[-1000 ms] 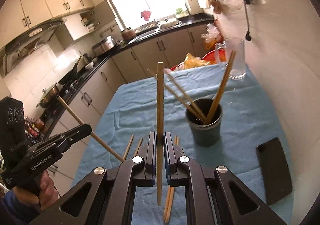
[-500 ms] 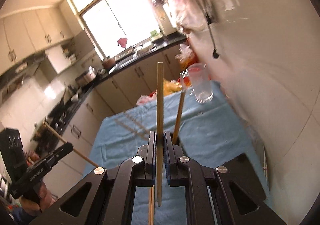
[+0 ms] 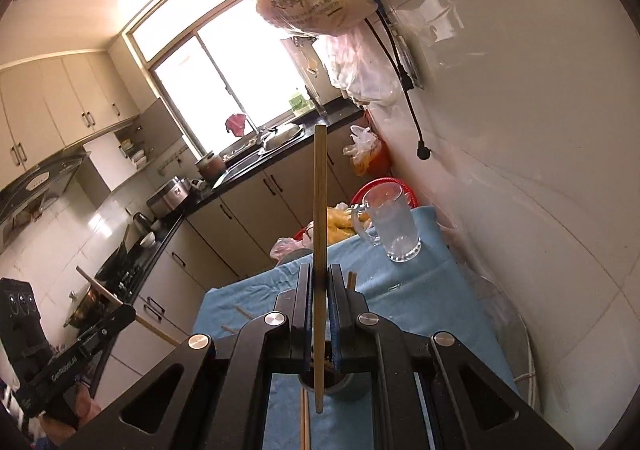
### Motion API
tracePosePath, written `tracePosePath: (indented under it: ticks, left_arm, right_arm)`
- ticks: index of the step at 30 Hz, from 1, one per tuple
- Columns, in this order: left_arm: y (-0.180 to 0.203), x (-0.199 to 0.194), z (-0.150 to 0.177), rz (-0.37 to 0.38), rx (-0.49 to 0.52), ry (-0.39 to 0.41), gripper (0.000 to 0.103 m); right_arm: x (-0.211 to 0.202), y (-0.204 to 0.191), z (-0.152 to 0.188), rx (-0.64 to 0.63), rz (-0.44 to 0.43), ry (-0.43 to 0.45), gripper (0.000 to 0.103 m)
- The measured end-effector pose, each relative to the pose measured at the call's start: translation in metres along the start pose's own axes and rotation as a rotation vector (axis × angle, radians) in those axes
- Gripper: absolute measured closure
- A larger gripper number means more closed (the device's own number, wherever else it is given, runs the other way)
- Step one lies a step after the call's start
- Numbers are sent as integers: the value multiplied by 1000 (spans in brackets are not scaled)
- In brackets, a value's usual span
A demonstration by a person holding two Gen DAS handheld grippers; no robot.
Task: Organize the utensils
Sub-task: 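Lift the chopstick with the right gripper and carry it over the holder cup, then lower the chopstick into the grey holder cup and open the right gripper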
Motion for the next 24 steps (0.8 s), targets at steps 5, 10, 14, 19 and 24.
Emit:
tracePosePath:
  ticks: [5, 10, 14, 19, 24]
  left_arm:
    - [-5, 25, -1, -17, -34, -15, 97]
    - [-13, 55, 10, -39, -72, -60, 97]
    - [-17, 74, 20, -53, -74, -84, 97]
    - [-23, 90, 29, -64, -79, -112, 97]
    - [-29, 103, 38, -77, -81, -137, 97]
  right_arm:
    - [28, 5, -5, 19, 8, -13, 96]
    - [62, 13, 5, 54, 8, -58, 96]
    - [87, 23, 17, 88, 9, -100, 96]
    - [108, 33, 28, 110, 8, -137, 96]
    - [121, 32, 41, 108, -1, -177, 96]
Point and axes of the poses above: each gripper's, at about its wrist camera, not at the fingertips, and x roughly the way its jaws point, y to its right, z to its underside, the point moved 6 cm from there along x, roughly the way its jaws point, and after that the axes turned 15 degrees about -x, right-handed, at the moved point
